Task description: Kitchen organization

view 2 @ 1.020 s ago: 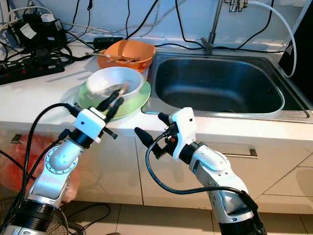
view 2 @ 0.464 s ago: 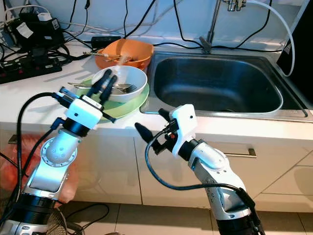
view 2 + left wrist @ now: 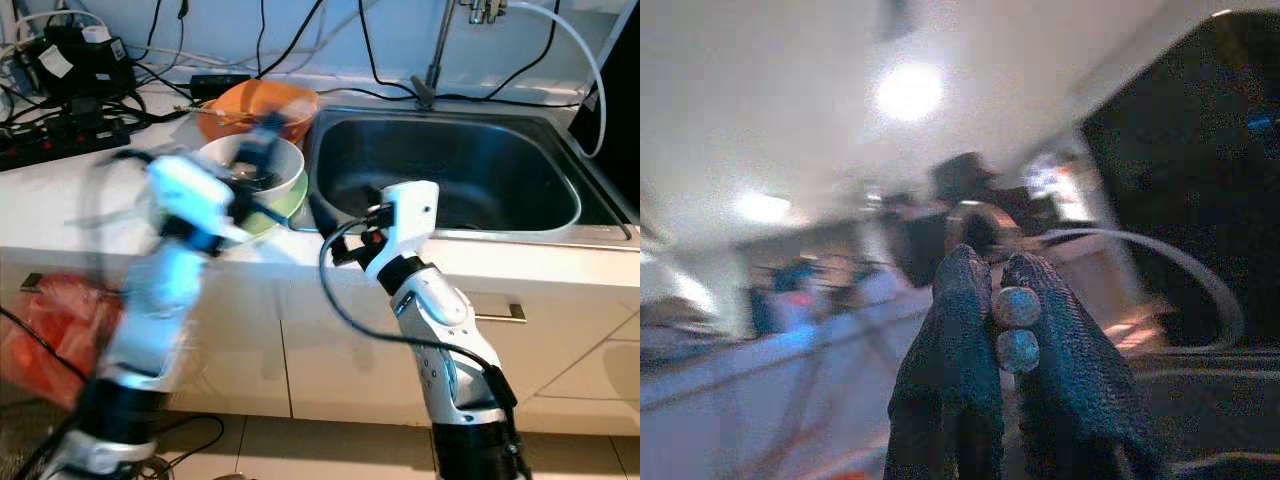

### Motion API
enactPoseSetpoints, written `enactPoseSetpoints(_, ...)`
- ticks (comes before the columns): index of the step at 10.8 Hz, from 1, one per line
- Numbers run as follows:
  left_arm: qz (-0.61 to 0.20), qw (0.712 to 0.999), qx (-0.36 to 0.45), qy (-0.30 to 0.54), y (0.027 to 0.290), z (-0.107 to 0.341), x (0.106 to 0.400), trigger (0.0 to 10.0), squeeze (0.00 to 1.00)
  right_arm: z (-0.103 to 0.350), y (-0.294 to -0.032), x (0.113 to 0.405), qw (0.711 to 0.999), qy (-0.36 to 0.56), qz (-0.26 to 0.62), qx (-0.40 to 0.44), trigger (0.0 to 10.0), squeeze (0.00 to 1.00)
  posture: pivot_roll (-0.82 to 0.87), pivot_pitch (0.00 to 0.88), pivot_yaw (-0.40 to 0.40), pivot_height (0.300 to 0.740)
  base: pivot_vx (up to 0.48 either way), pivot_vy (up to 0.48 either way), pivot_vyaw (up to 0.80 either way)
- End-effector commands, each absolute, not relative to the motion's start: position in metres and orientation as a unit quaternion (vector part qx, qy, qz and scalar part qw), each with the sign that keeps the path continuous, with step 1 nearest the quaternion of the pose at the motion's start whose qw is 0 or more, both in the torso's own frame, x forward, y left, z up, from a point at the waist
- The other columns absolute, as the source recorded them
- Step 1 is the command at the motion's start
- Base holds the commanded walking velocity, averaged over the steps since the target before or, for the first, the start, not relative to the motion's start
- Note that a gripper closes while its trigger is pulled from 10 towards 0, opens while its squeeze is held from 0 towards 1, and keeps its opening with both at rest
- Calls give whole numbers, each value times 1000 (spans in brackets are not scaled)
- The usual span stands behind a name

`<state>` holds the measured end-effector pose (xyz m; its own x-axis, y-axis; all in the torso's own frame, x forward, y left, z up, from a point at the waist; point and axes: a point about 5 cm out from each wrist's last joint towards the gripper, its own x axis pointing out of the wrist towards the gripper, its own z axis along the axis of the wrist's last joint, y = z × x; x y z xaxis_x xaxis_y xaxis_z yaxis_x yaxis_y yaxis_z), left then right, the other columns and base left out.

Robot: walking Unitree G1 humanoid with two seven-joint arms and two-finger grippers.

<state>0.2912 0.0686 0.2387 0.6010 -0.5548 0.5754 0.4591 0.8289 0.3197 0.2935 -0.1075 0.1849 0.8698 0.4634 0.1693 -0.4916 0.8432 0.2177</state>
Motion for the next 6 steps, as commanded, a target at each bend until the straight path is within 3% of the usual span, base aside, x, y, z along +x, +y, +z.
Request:
enactPoseSetpoints(1, -323, 895, -4, -307, 57, 238, 297, 0, 0, 191, -112, 299, 956, -53, 234, 169, 10000, 0, 29, 0, 6, 740, 0, 0, 0)
enactPoseSetpoints(3, -316, 906, -144, -243, 63, 236, 312, 0, 0, 191, -117, 302, 947, -44, 215, 234, 10000, 0, 24, 1, 12, 740, 0, 0, 0)
enactPoseSetpoints(6, -317, 882, -305, -165, 78, 231, 328, 0, 0, 192, -116, 300, 927, -24, 254, 273, 10000, 0, 27, 12, 17, 740, 0, 0, 0)
